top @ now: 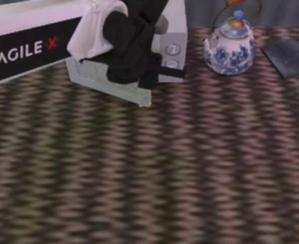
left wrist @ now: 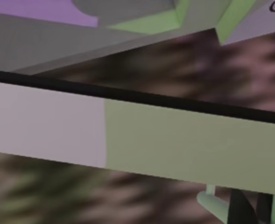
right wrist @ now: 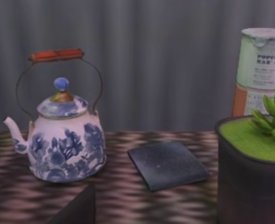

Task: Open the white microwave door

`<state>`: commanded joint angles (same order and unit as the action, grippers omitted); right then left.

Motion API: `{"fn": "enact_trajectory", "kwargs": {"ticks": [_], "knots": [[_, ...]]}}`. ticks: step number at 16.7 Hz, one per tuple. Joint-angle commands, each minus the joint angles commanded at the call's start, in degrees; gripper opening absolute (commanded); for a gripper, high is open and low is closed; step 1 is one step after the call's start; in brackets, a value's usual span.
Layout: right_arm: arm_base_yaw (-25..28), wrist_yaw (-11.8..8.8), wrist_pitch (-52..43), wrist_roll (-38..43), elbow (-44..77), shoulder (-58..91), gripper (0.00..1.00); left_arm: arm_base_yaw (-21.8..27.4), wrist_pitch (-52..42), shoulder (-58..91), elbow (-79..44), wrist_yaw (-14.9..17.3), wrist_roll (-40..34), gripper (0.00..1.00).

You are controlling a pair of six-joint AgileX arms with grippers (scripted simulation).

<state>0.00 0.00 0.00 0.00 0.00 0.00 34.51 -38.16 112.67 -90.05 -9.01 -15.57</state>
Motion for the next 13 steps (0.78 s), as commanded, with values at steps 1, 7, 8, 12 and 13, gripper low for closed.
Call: {"fn": "enact_trajectory", "kwargs": {"ticks": [1,7,8,12,13], "knots": [[0.0,0.0,0.0,0.0,0.0,0.0,1.0,0.0,0.0,0.0,0.0,0.0,0.0,0.0],[0.0,0.0,0.0,0.0,0.0,0.0,1.0,0.0,0.0,0.0,0.0,0.0,0.0,0.0],[0.0,0.0,0.0,0.0,0.0,0.0,1.0,0.0,0.0,0.0,0.0,0.0,0.0,0.0],[0.0,0.0,0.0,0.0,0.0,0.0,1.0,0.2,0.4,-0.4,0.5,0.6,0.4,0.0],[0.0,0.0,0.0,0.0,0.0,0.0,1.0,0.0,0.8,-1.0,1.2,1.0,1.2,0.0]]}}
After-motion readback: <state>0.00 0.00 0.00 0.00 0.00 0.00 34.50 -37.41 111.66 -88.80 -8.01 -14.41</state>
